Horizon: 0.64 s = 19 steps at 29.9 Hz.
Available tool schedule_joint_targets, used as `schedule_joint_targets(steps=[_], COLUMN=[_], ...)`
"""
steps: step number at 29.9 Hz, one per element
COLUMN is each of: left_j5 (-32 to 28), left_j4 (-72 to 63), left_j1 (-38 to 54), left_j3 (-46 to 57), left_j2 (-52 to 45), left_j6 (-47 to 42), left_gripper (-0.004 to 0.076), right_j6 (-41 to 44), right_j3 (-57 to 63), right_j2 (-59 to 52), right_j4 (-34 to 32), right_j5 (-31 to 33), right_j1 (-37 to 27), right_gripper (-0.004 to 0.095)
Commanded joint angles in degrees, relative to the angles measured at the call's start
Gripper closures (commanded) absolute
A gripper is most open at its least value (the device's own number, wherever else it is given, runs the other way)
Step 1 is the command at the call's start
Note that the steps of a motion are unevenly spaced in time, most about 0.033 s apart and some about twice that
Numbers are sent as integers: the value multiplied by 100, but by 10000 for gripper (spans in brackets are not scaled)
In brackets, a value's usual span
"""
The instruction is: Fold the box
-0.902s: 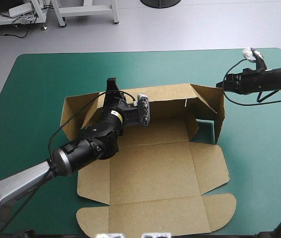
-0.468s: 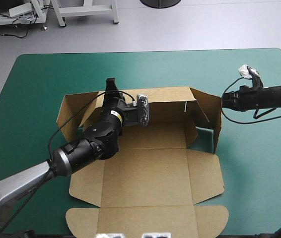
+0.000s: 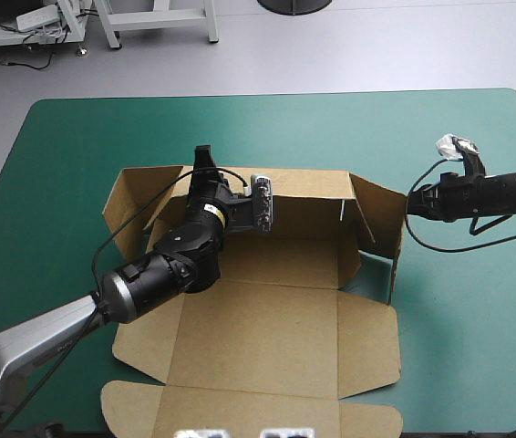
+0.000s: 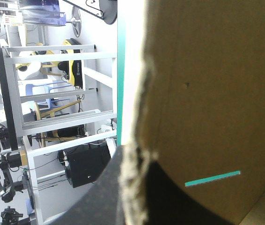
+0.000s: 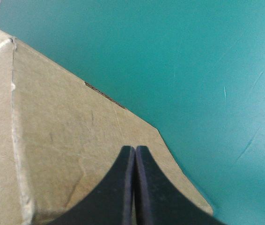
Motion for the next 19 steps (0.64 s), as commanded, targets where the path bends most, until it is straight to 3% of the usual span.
schedule_joint_targets(steps=[1, 8, 14, 19], left_j5=[-51, -520, -559, -568], left_j4=[93, 105, 557, 699], left_j1=[-22, -22, -22, -22], left_j3=[-150, -150, -150, -150], left_j2=[-131, -131, -131, -149], left_j6=[-454, -974, -1895, -2155], left_gripper=[729, 729, 729, 729], right_j6=[-42, -42, -42, -42], right_j3=[-129, -129, -129, -129], right_j2=[-297, -297, -297, -297], right_j4=[331, 435, 491, 715], right_j5=[385, 280, 145, -7], right_j1=[-20, -20, -20, -20], right_gripper=[933, 933, 933, 933])
